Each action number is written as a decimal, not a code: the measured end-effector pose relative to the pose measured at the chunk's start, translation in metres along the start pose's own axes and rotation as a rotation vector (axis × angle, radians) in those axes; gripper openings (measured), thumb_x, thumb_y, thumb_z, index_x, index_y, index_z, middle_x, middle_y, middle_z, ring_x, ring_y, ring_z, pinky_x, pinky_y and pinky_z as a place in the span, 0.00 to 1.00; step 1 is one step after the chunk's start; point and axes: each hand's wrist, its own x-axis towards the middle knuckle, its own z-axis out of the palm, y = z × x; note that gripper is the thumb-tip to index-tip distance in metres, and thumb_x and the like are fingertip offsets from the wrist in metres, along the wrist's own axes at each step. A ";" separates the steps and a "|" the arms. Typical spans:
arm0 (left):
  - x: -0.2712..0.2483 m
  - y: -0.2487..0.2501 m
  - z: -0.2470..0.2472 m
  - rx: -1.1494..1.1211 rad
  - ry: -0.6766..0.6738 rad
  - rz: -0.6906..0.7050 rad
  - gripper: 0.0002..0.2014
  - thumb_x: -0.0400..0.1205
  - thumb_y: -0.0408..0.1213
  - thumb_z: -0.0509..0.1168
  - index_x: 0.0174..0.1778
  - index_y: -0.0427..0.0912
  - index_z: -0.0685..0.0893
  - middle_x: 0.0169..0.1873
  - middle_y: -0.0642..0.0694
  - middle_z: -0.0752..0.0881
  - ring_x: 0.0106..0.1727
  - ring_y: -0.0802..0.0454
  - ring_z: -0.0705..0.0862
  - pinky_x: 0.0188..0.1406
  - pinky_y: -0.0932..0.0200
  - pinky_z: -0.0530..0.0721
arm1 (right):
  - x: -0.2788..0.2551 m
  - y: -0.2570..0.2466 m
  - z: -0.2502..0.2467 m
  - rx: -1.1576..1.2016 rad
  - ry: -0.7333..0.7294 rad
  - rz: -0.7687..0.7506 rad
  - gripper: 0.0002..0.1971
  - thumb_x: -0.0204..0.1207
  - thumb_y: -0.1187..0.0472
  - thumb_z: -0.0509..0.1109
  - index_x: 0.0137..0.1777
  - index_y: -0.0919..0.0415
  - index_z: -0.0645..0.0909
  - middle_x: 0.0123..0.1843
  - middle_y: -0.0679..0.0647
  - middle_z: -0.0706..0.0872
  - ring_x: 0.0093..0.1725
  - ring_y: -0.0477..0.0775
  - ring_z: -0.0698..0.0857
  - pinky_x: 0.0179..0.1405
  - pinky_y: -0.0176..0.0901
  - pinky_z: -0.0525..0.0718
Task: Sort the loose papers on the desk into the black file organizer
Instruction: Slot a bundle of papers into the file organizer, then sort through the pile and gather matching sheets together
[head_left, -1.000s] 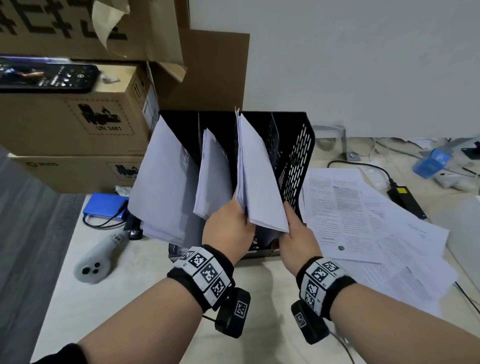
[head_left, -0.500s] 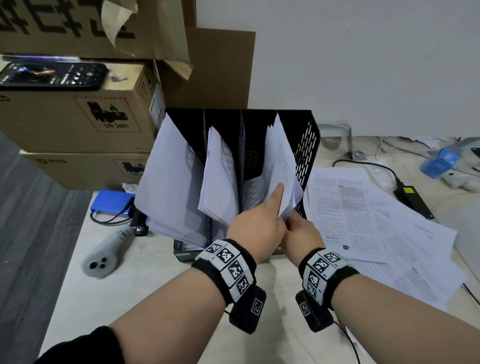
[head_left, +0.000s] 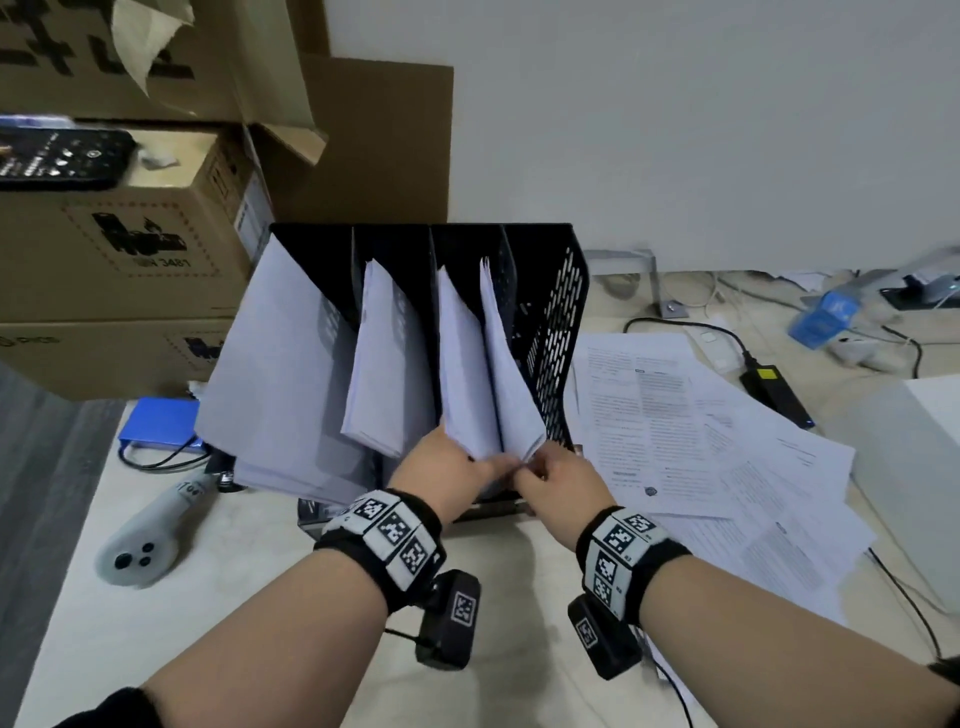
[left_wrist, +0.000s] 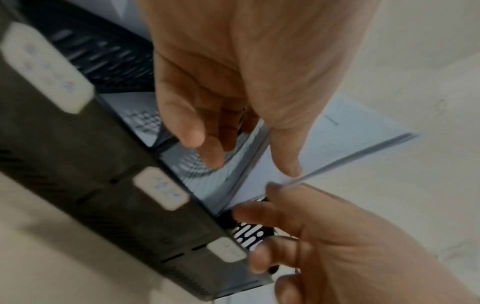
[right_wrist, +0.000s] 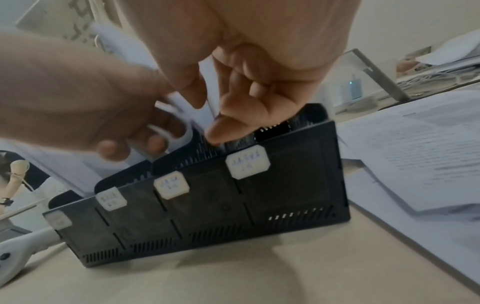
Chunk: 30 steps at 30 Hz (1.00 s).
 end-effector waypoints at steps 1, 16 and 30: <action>0.001 -0.004 0.004 0.122 -0.073 0.002 0.21 0.79 0.57 0.70 0.64 0.50 0.84 0.47 0.46 0.90 0.47 0.47 0.88 0.40 0.59 0.84 | -0.001 0.005 -0.003 0.027 0.004 0.001 0.05 0.76 0.52 0.66 0.39 0.46 0.78 0.37 0.52 0.88 0.40 0.56 0.89 0.42 0.49 0.86; 0.009 0.091 0.076 0.094 -0.304 0.215 0.13 0.85 0.49 0.62 0.43 0.48 0.88 0.38 0.54 0.90 0.39 0.58 0.88 0.49 0.50 0.88 | -0.032 0.157 -0.090 0.316 0.260 0.287 0.08 0.82 0.52 0.68 0.43 0.47 0.86 0.38 0.46 0.90 0.31 0.51 0.84 0.40 0.53 0.88; 0.084 0.158 0.216 0.446 -0.293 0.048 0.51 0.76 0.61 0.71 0.88 0.62 0.44 0.89 0.54 0.40 0.90 0.46 0.43 0.86 0.37 0.54 | -0.054 0.336 -0.182 0.011 0.343 0.390 0.20 0.79 0.54 0.69 0.71 0.52 0.81 0.73 0.50 0.80 0.70 0.54 0.77 0.68 0.44 0.74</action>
